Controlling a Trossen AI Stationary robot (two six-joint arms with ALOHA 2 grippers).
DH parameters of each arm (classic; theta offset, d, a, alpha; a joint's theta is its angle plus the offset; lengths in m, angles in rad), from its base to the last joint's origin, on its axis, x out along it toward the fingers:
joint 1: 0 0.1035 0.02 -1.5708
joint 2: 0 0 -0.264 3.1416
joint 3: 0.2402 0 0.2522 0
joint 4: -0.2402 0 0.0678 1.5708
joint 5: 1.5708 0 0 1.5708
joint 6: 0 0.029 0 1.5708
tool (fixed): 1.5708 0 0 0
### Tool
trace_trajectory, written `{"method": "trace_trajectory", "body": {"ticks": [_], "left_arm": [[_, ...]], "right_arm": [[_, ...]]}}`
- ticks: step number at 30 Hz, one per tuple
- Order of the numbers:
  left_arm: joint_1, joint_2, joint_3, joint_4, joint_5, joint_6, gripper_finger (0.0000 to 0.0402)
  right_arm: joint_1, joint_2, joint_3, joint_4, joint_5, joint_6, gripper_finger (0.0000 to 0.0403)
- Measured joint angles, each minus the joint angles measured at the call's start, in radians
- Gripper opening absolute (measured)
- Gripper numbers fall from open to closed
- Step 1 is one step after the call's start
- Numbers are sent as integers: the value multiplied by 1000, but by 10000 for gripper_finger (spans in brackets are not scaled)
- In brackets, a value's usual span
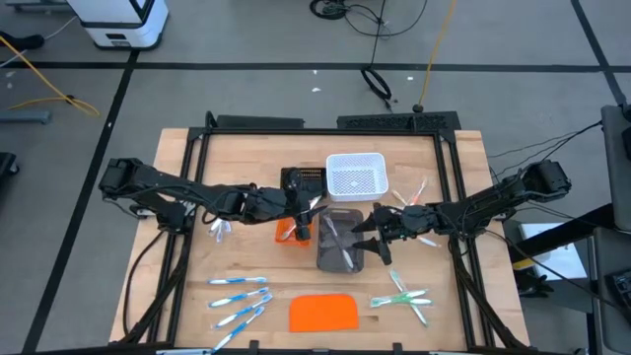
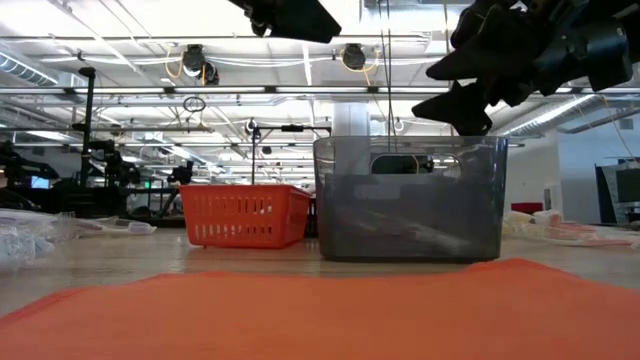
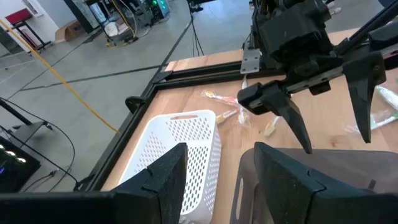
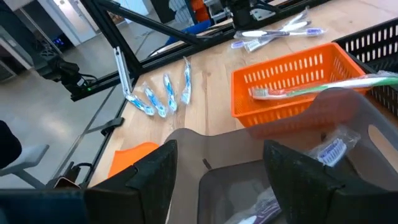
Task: Pick & Place Toothbrushes
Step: Put the orange toothbrush into the white bin
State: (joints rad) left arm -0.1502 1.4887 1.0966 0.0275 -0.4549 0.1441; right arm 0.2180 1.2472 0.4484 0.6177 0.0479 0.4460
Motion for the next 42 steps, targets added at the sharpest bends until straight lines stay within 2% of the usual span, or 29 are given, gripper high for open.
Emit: {"method": "trace_trajectory", "body": {"ticks": [7,11,16,22,28,35,42], "left_arm": [[0,0,0,-1,0,-1,189],[0,0,0,-1,0,-3,189],[0,0,0,-2,0,-4,189],[0,0,0,-2,0,0,189],[0,0,0,-1,0,0,189],[0,0,0,-1,0,1,189],[0,0,0,-1,0,1,189]], "right_arm": [[0,0,0,-4,0,-43,224],[-8,-42,0,-60,0,-74,224],[-33,-171,0,-273,13,-125,221],[-41,-349,0,-566,128,-190,204],[-40,-489,0,-848,167,-205,189],[-40,-530,0,-1091,213,-208,172],[-40,-529,6,-1146,211,-221,162]]}}
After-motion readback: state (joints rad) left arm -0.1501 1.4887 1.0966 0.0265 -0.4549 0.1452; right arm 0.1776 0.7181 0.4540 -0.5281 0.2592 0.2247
